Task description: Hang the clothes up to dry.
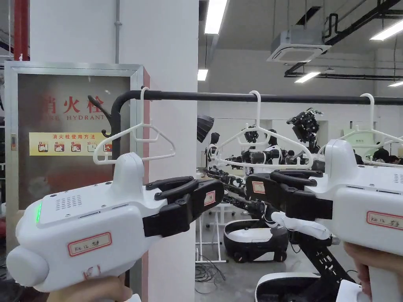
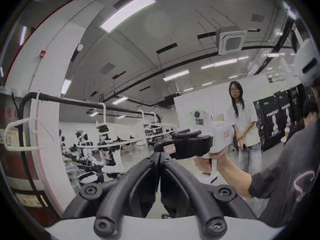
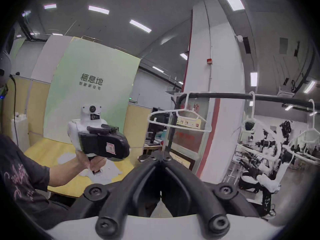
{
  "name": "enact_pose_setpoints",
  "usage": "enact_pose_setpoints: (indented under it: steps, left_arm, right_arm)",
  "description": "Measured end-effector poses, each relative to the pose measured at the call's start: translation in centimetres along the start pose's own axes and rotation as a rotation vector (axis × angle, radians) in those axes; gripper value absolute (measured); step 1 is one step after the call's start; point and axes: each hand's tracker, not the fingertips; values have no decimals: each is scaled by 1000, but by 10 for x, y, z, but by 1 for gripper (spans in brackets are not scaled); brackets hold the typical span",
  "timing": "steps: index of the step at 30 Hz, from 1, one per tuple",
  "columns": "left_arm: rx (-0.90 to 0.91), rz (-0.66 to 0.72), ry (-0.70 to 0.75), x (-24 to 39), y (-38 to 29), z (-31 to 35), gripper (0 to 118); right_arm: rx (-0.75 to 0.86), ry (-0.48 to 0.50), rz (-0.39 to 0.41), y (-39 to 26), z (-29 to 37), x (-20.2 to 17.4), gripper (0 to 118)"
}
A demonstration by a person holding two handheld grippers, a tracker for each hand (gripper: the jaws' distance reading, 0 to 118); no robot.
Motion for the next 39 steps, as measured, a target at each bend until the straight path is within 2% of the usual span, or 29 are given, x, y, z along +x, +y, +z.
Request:
enact_pose_setpoints:
  steps: [2, 3, 5, 7, 8, 9, 10, 12, 14, 15, 18, 21, 24, 26, 28, 29, 30, 31, 33, 34, 36, 39]
  left_arm:
    - [-3, 36, 174, 7, -1, -17, 3]
    - [10, 58, 335, 14, -1, -28, 3]
    - [12, -3, 530, 24, 2, -54, 3]
    - [-47, -35, 781, 32, 4, -83, 3]
    - [-96, -20, 889, 35, 4, -95, 3]
    - [-117, -28, 927, 37, 4, -106, 3]
    - [-123, -7, 836, 37, 2, -109, 3]
    - [-159, 9, 756, 43, -6, -118, 3]
    - [-179, -14, 852, 60, -14, -125, 3]
    - [-119, -34, 832, 67, -17, -128, 3]
    - [-138, -66, 838, 79, -23, -146, 3]
    - [-146, -4, 753, 76, -25, -147, 3]
    - [-140, -16, 773, 75, -22, -148, 3]
    - [-121, -32, 782, 72, -21, -145, 3]
    - [-105, 17, 765, 69, -17, -138, 3]
    - [-95, 63, 748, 68, -16, -133, 3]
    - [-89, 39, 759, 70, -18, -130, 3]
    - [-90, 14, 784, 72, -18, -133, 3]
    - [-92, -25, 780, 74, -20, -133, 3]
    - [-98, -20, 782, 73, -19, -134, 3]
    - [-108, 2, 770, 70, -19, -135, 3]
    - [-103, -9, 776, 68, -23, -135, 3]
  right_arm:
    - [-16, -81, -7, -1, -1, 1, 0]
    - [-15, -136, -5, -1, -2, 4, 0]
    - [-12, -220, -41, 0, -6, 12, 0]
    - [-28, -353, -86, 3, -8, 17, 0]
    - [-28, -410, -78, 5, -8, 18, 0]
    - [-28, -446, -67, 5, -6, 18, 0]
    - [-33, -448, -61, 5, -6, 25, 0]
    - [-27, -418, -70, 5, -3, 27, 0]
    - [-39, -429, -79, 5, -4, 31, 0]
    - [-64, -448, -77, 6, -6, 32, 0]
    - [-106, -486, -62, 13, -12, 34, 0]
    - [-153, -451, -96, 35, -17, 48, 0]
    - [-163, -442, -88, 67, -26, 69, 0]
    - [-172, -442, -110, 90, -35, 81, 0]
    - [-191, -424, -99, 111, -48, 98, 2]
    - [-209, -415, -104, 123, -59, 110, 5]
    - [-253, -413, -116, 131, -68, 118, 12]
    - [-308, -416, -110, 139, -79, 126, 29]
    - [-405, -402, -147, 148, -104, 147, 77]
    - [-452, -376, -182, 150, -113, 156, 82]
    - [-517, -324, -242, 151, -130, 176, 81]
    - [-591, -356, -250, 141, -145, 193, 81]
